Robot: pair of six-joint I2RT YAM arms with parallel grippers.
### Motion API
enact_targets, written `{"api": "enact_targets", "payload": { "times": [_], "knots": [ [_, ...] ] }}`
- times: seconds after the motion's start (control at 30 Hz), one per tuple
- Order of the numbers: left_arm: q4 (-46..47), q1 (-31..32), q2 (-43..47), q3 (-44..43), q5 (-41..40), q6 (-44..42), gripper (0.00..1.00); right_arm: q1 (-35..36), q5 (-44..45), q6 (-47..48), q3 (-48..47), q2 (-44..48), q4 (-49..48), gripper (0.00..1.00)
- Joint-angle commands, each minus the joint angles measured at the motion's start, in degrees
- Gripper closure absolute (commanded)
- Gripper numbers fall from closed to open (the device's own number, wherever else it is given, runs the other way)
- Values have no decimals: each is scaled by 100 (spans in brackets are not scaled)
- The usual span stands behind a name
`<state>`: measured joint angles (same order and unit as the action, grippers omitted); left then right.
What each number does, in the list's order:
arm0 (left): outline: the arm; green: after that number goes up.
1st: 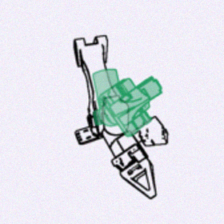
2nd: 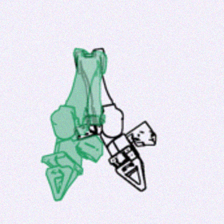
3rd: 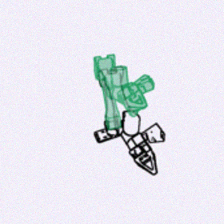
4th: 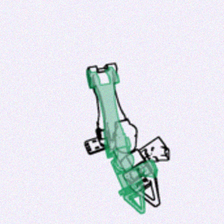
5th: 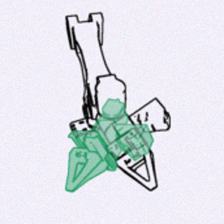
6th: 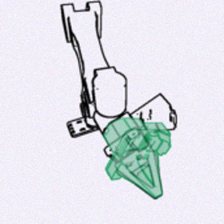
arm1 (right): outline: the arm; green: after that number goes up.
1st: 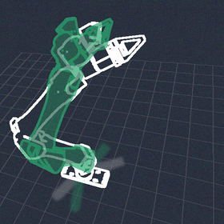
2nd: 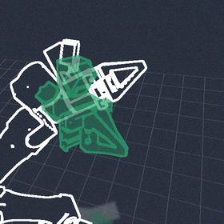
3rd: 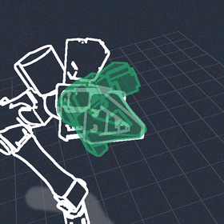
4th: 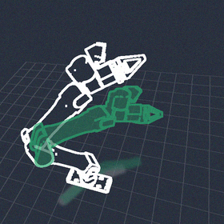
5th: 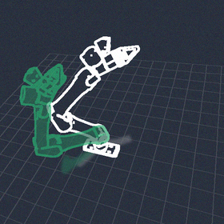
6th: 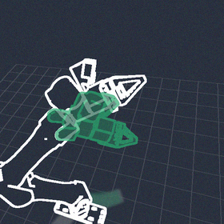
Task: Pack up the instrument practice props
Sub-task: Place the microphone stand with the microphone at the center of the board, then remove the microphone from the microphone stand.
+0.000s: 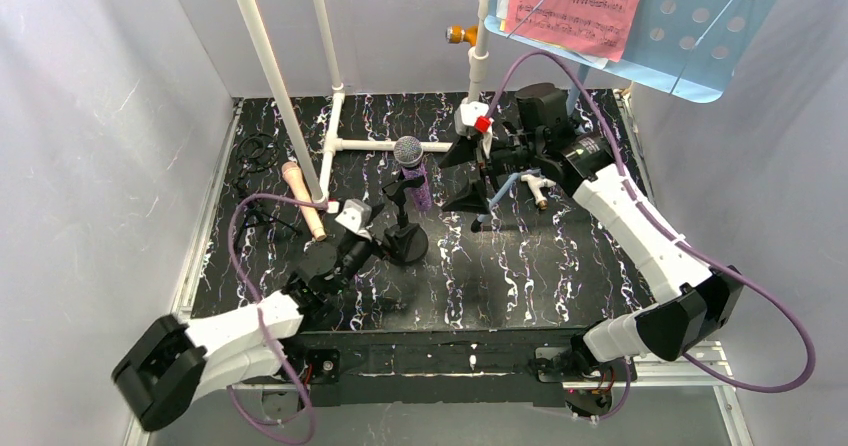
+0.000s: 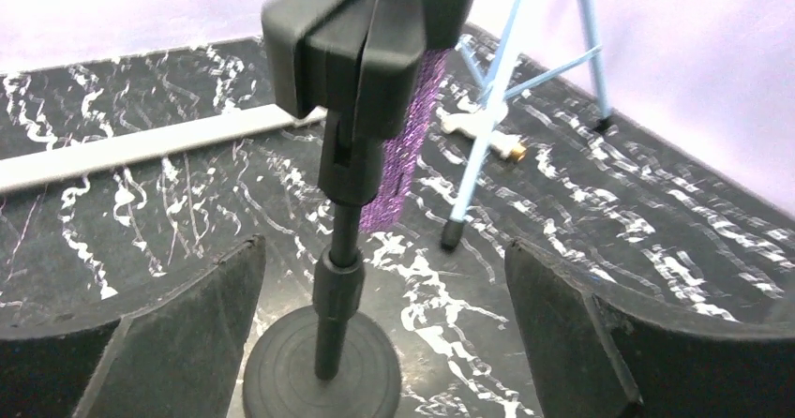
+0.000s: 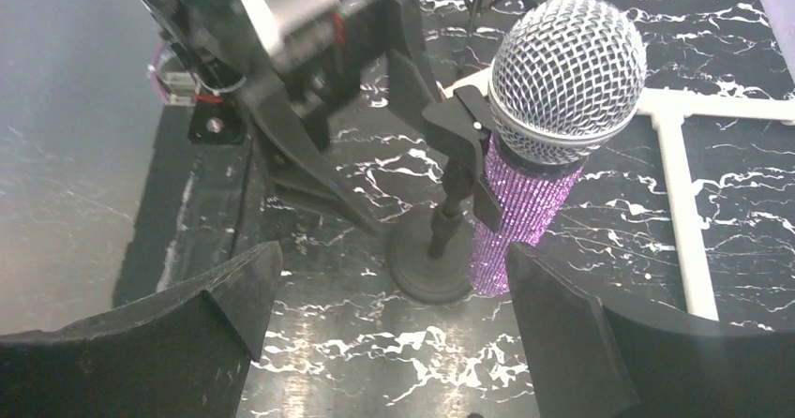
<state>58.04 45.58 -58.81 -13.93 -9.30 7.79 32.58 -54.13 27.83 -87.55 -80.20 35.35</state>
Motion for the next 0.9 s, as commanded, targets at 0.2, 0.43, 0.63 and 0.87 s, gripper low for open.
{"api": "enact_targets", "payload": {
  "times": [0.2, 0.43, 0.63, 0.87],
  "knots": [
    [-3227, -89, 2653, -113, 1060, -203, 2, -15, -494, 449, 567, -600, -1776, 2],
    [-4214, -98, 3188, -377, 867, -371, 2, 5, -541, -383, 165, -1091, -2450, 2],
    [-4362, -94, 3191, -464, 930, -216, 2, 100, -756, -883, 4, -1333, -2791, 5],
    [-4368, -99, 3220, -531, 921, -169, 2, 100, -1011, -1328, -107, -1411, -3164, 19]
  ]
}}
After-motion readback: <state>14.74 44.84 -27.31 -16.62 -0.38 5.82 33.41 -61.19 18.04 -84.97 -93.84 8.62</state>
